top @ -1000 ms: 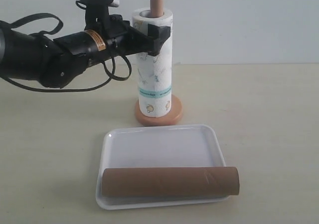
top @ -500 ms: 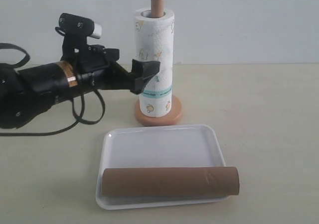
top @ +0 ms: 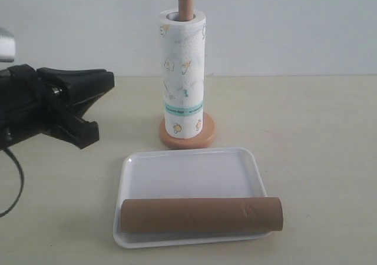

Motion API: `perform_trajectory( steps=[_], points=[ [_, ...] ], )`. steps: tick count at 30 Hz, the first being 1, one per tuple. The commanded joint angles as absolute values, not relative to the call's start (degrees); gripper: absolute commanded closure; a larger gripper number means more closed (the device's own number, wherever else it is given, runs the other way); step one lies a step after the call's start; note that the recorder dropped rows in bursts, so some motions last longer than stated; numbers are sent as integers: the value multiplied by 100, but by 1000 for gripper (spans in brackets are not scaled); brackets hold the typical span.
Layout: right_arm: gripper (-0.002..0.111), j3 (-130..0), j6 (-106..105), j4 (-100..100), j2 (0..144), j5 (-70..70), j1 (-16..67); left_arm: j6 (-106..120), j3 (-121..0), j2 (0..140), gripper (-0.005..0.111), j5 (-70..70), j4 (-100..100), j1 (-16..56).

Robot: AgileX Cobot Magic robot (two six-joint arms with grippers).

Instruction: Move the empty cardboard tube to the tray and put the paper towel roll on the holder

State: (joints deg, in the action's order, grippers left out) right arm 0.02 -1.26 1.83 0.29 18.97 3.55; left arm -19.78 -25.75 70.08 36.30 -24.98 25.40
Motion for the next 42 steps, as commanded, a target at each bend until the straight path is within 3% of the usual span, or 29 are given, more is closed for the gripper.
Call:
perform_trajectory(
  steps=[1, 18, 22, 25, 32, 37, 42],
  points=[
    [108, 0, -143, 177, 0, 1860, 340, -1915, -2518, 6482, 101, 3653, -2514, 2525],
    [108, 0, -143, 177, 0, 1860, 340, -1720, -2518, 5847, 101, 3580, -2514, 2525],
    [108, 0, -143, 177, 0, 1860, 340, -2493, -2371, 4642, 101, 1973, -2514, 1885],
    [108, 0, -143, 177, 0, 1860, 340, -3903, -1812, 3106, 101, 1037, -2487, 849],
    [108, 0, -143, 177, 0, 1860, 340, -3894, -1363, 1289, 101, 168, -2504, 516],
    [108, 0, -143, 177, 0, 1860, 340, -1713, -1325, 1144, 101, 67, -1883, 516],
    [108, 0, -143, 177, 0, 1860, 340, 1756, -1064, 1044, 101, -61, 915, 516]
  ],
)
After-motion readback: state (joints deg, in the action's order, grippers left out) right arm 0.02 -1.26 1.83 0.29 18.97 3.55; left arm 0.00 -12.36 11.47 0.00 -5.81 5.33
